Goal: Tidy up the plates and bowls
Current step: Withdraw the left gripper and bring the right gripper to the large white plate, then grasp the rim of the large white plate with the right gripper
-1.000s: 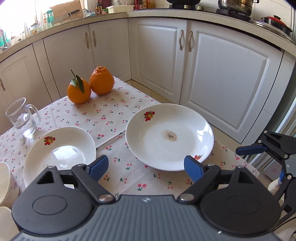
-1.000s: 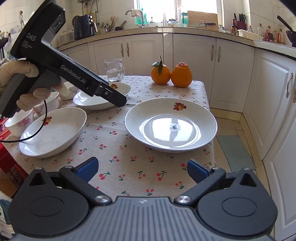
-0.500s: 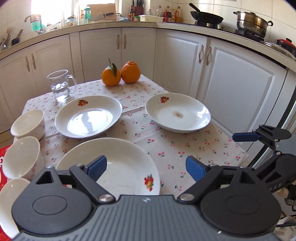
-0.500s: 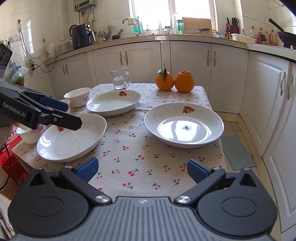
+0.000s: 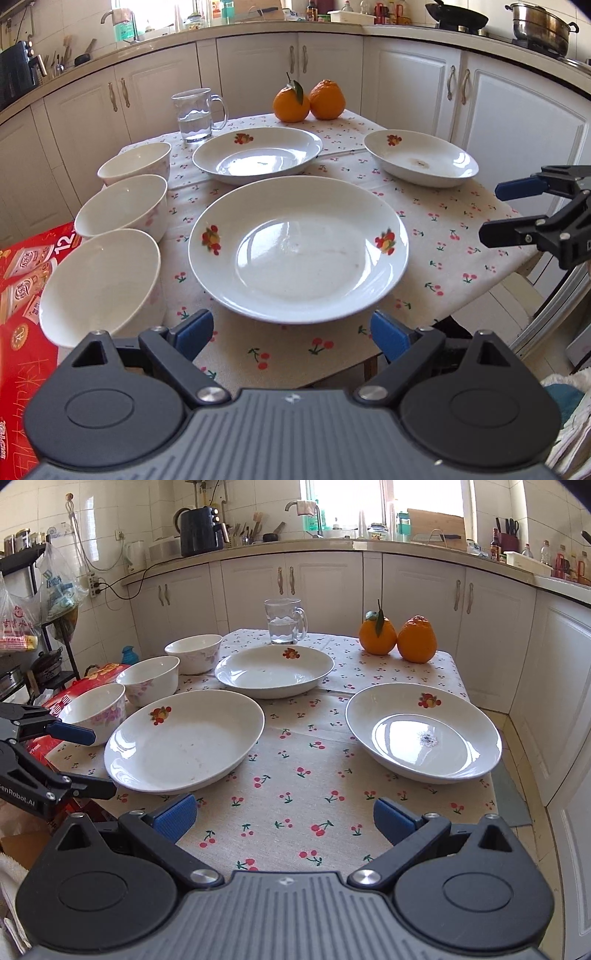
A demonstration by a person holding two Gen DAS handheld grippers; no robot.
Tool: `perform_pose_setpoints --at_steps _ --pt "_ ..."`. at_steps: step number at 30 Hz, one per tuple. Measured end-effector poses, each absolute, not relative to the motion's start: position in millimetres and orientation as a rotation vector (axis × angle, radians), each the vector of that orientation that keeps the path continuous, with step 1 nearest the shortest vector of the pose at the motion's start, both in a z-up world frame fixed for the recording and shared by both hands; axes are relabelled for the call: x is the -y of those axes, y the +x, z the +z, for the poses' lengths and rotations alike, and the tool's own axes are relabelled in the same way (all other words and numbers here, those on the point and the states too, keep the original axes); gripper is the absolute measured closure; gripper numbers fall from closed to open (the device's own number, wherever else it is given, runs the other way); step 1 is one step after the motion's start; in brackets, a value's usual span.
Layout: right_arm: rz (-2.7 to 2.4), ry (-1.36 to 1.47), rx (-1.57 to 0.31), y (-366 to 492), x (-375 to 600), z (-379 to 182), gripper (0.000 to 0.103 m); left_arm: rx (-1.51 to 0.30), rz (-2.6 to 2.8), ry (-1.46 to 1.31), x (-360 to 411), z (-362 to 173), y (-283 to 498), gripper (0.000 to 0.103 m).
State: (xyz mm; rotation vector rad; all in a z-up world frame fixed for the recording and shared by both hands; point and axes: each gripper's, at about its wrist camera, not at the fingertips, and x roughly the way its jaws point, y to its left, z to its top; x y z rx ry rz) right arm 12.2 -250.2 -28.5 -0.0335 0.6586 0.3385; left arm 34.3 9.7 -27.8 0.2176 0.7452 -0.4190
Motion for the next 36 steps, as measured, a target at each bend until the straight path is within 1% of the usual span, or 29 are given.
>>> perform_pose_setpoints --at_steps 14,21,26,29,36 --pt "0.473 -0.063 -0.737 41 223 -30 0.000 -0.759 -0.417 0.168 -10 -55 52 0.010" --pt "0.579 -0.047 -0.808 69 204 -37 0.000 -0.755 -0.407 0.165 -8 -58 52 0.000" --pt "0.624 -0.060 -0.873 87 193 -48 0.000 -0.752 -0.409 0.165 -8 -57 53 0.000" --pt "0.660 -0.001 -0.911 97 195 -54 0.000 -0.747 -0.406 0.163 -9 -58 52 0.000" --pt "0.708 0.017 -0.949 112 194 -59 0.000 -0.745 -0.404 0.163 -9 -57 53 0.000"
